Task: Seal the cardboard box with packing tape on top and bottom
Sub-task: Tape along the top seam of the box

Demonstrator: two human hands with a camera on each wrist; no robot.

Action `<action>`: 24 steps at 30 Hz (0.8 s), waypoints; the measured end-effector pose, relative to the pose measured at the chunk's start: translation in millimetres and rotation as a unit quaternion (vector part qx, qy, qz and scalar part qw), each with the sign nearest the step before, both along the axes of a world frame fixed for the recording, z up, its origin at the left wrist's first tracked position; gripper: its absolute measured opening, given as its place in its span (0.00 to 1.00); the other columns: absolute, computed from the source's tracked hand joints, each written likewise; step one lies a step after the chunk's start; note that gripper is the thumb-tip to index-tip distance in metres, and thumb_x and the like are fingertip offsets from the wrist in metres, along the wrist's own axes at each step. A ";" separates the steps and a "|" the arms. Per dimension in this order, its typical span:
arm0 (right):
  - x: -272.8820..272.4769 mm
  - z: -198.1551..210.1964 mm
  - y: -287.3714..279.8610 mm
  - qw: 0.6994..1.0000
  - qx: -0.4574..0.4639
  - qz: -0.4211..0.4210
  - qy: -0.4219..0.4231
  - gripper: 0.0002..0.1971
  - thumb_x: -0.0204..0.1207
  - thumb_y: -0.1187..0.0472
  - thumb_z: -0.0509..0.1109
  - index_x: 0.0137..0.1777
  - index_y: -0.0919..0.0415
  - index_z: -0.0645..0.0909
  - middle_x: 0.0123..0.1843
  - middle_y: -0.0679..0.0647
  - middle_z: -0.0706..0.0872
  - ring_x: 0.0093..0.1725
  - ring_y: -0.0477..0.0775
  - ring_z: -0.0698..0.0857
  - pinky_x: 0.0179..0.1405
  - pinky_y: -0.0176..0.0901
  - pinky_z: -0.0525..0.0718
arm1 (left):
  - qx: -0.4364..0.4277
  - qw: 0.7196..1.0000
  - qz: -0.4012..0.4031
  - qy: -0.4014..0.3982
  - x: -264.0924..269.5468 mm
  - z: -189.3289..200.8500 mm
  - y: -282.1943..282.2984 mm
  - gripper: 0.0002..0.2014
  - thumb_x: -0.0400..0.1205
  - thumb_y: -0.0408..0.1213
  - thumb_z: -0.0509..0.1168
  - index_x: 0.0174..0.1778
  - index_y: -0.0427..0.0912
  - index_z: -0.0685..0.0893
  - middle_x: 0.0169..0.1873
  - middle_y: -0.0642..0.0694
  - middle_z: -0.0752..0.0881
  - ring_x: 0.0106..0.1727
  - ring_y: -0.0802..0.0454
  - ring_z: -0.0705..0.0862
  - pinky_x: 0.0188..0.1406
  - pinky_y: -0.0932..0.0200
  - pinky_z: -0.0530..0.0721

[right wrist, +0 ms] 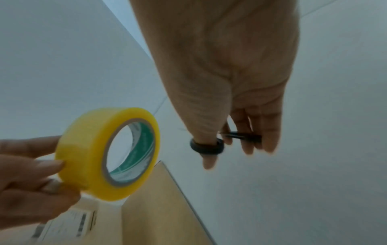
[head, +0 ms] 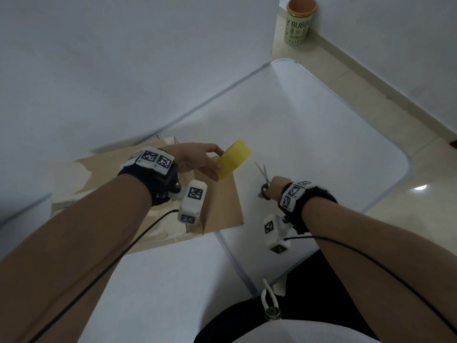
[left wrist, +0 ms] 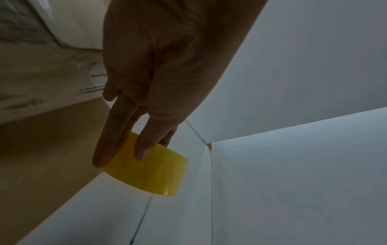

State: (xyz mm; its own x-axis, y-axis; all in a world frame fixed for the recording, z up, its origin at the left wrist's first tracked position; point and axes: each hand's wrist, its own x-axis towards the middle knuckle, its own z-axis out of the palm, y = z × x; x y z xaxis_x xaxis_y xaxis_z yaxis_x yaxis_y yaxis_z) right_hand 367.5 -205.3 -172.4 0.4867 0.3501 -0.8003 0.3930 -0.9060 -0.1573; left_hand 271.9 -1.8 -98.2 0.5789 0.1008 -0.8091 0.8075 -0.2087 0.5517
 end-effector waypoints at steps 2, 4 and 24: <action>3.8 9.3 5.5 0.999 -0.006 -0.008 -0.047 0.26 0.83 0.45 0.61 0.70 0.65 0.76 0.66 0.60 0.82 0.62 0.59 0.82 0.66 0.47 0.75 | 0.003 1.000 0.002 -0.001 -2.6 -0.1 0.9 0.18 0.82 0.29 0.67 0.67 0.45 0.75 0.52 0.35 0.89 0.47 0.45 0.90 0.54 0.56 0.86; 8.4 5.9 8.2 0.998 0.003 -0.017 -0.064 0.26 0.81 0.43 0.62 0.68 0.63 0.78 0.62 0.59 0.84 0.62 0.59 0.82 0.62 0.46 0.73 | 0.016 1.000 0.000 -0.003 -6.3 0.6 1.2 0.18 0.82 0.28 0.67 0.67 0.45 0.76 0.50 0.36 0.89 0.44 0.48 0.90 0.48 0.60 0.86; 16.2 42.7 46.1 0.956 0.221 0.190 -0.017 0.23 0.74 0.46 0.73 0.63 0.60 0.81 0.54 0.56 0.84 0.50 0.54 0.80 0.42 0.39 0.74 | 0.236 0.961 -0.137 -0.045 10.0 -3.1 -31.6 0.27 0.73 0.26 0.72 0.67 0.50 0.79 0.47 0.48 0.85 0.56 0.46 0.85 0.62 0.47 0.83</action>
